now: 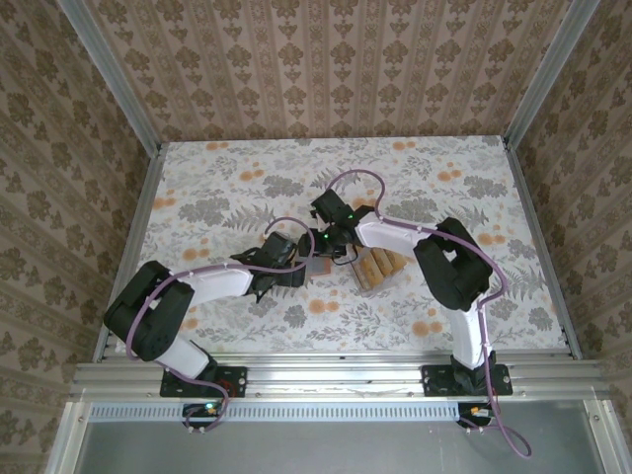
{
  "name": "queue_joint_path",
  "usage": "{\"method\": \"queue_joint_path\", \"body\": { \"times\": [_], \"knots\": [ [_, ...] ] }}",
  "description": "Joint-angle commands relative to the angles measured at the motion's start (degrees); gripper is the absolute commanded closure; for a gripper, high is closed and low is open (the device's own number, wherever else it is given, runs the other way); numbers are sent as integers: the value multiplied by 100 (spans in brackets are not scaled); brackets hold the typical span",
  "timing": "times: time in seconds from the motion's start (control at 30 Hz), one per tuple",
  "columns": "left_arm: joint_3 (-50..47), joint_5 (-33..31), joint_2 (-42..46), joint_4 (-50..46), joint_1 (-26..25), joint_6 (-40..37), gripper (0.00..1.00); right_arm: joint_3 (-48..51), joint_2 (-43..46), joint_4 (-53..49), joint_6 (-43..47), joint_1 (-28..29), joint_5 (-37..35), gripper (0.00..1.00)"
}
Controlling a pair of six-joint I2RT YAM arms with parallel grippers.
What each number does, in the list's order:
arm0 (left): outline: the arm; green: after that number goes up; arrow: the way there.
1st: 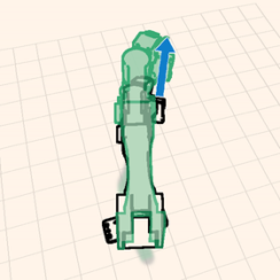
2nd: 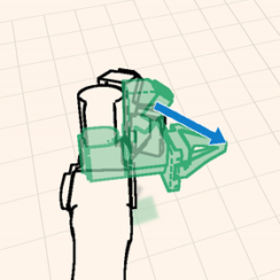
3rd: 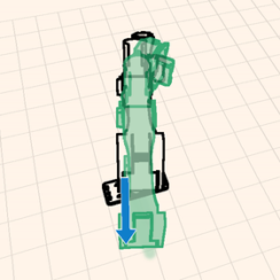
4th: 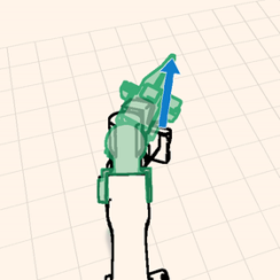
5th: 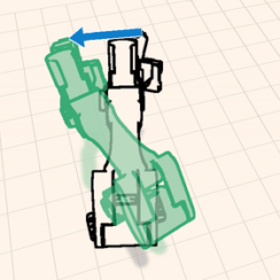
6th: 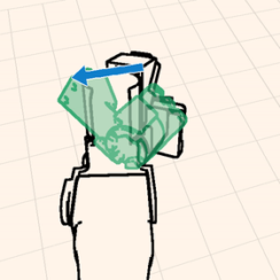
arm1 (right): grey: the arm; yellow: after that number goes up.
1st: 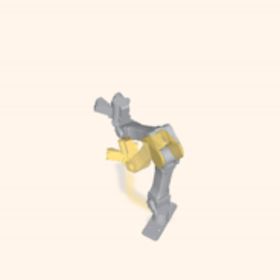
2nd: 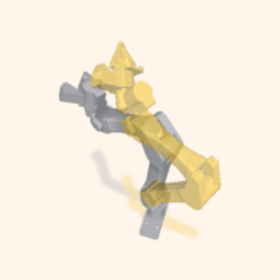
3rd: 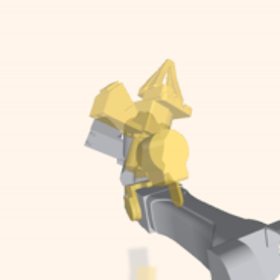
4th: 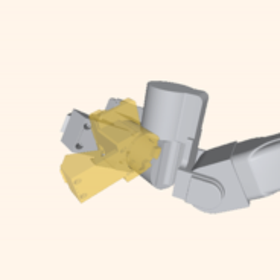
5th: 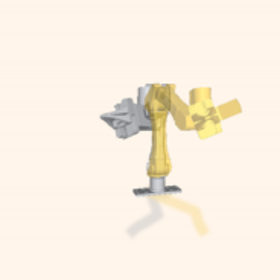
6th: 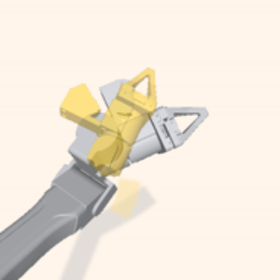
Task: Put the credit cards into the card holder
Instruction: Flip over the card slot in the card holder.
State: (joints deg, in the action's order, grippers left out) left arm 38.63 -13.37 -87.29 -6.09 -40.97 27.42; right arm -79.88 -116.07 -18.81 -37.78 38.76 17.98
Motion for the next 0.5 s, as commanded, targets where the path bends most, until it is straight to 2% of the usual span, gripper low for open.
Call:
{"method": "queue_joint_path", "body": {
  "times": [0.0, 0.2, 0.47],
  "knots": [
    [-10, -69, 433, -289, -44, -12, 0, -132, -217, 146, -182, 12, 454, 51],
    [92, -208, 1282, -754, 43, 28, 0, -340, -285, 199, -335, 94, 619, 51],
    [-84, 183, 2171, -1317, 991, 405, 0, -1087, -472, -344, -248, 406, 454, 49]
  ]
}}
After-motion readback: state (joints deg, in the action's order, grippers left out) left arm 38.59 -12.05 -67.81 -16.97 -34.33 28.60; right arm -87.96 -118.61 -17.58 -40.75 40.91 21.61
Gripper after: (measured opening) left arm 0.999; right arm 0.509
